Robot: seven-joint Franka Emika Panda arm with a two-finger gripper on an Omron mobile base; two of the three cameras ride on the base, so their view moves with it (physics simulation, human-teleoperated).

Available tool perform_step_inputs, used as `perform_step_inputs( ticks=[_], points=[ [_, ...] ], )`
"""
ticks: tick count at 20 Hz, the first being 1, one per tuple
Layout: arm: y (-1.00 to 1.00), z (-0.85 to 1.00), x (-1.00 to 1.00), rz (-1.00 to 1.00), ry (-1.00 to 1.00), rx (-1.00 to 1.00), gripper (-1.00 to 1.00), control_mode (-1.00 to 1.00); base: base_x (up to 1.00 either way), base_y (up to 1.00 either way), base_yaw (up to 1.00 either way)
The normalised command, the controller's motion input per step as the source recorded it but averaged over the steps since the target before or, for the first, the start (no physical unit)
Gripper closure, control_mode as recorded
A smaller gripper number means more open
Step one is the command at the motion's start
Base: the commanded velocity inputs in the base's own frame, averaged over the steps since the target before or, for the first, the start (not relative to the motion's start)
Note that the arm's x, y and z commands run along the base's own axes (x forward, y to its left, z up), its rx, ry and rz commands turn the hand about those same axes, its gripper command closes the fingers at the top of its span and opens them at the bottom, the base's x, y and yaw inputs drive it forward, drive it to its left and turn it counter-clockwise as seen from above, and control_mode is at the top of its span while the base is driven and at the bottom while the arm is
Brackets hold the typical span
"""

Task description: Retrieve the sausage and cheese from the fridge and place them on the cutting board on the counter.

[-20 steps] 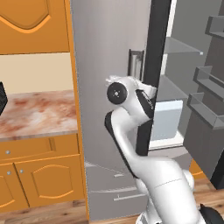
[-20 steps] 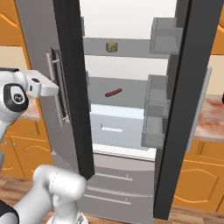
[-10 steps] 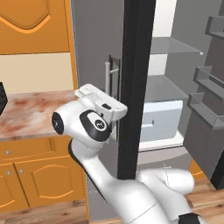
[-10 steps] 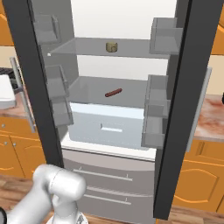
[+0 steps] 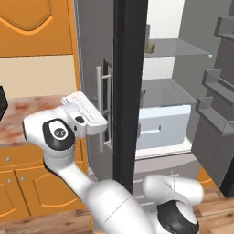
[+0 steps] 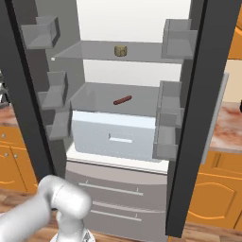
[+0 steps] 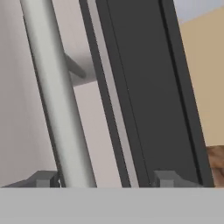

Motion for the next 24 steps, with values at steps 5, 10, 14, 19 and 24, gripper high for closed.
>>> perform_step_inputs(
  ticks=[5, 10, 14, 19, 24],
  points=[
    [0.36, 0.17, -0.98, -0.36, -0.07, 0.0, -1.0, -1.0, 0.0, 0.0, 0.0],
    [0.79, 0.21, -0.28, -0.22, -0.12, 0.0, -1.0, -1.0, 0.0, 0.0, 0.0],
    [0.86, 0.48, 0.0, -0.21, -0.14, 0.0, -1.0, -1.0, 0.0, 0.0, 0.0],
    [0.39, 0.4, -0.59, -0.11, -0.12, 0.0, -1.0, -1.0, 0.0, 0.0, 0.0],
    [-0.03, 0.0, -1.0, -0.01, -0.19, -0.09, -1.0, -1.0, 0.0, 0.0, 0.0]
  ],
)
